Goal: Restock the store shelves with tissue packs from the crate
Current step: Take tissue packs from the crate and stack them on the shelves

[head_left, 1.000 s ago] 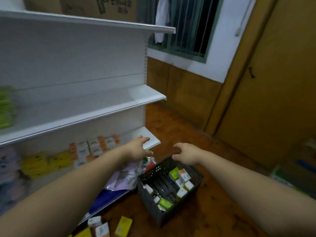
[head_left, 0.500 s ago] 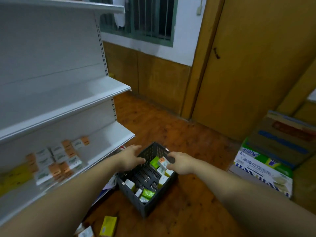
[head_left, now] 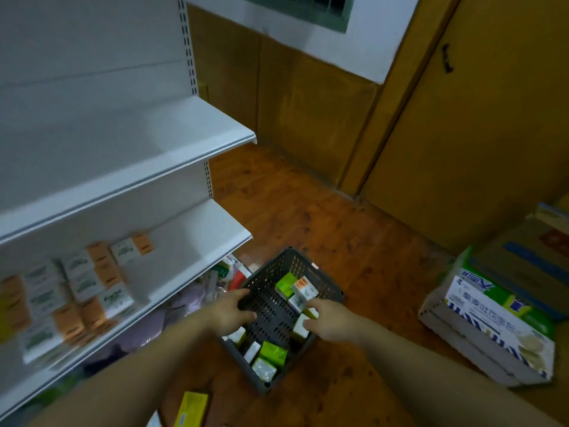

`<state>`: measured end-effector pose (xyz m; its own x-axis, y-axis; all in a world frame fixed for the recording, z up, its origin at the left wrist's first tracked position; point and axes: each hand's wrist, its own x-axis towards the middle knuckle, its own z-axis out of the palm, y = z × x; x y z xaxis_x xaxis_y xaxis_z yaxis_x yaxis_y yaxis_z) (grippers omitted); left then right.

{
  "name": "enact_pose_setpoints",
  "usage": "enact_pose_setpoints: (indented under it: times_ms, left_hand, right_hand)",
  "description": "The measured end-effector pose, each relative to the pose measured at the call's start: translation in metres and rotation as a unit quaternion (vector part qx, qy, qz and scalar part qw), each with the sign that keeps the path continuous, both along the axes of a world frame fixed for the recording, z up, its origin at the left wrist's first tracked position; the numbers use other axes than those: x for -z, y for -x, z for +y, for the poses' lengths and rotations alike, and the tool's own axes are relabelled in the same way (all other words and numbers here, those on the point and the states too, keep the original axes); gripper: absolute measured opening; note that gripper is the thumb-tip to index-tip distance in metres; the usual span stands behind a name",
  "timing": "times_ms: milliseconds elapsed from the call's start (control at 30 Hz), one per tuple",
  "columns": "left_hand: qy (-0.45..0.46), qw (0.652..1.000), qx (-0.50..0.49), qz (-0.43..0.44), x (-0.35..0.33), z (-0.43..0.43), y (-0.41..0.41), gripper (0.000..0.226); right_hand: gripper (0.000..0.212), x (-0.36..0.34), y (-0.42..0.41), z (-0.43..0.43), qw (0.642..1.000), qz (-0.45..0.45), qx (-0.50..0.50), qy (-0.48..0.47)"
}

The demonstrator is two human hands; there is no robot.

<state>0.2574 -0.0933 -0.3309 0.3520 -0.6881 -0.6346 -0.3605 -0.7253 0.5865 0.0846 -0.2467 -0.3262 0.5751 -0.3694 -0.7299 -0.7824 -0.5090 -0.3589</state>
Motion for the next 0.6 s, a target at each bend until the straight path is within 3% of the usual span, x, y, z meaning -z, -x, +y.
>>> enact_pose_setpoints:
  times_ms: [167, 267, 467, 600]
  left_hand:
    - [-0.018, 0.999, -0.029, 0.042, 0.067, -0.025, -0.04, 0.079]
    - [-0.037, 0.997, -0.035, 0.056, 0.11, -0.041, -0.047, 0.064]
    - [-0.082, 0.989, -0.097, 0.07, 0.232, -0.076, -0.055, 0.067]
    - [-0.097, 0.981, -0.137, 0.094, 0.323, -0.1, -0.046, 0.054]
  right_hand:
    - [0.06, 0.065, -0.032, -0.029, 0.998, 0.017, 0.027, -0.049]
    - [0.06, 0.107, -0.048, -0.048, 0.995, 0.036, 0.042, -0.086]
    - [0.058, 0.226, -0.077, -0.087, 0.986, 0.065, 0.051, -0.146]
    - [0.054, 0.322, -0.083, -0.105, 0.983, 0.065, 0.072, -0.158]
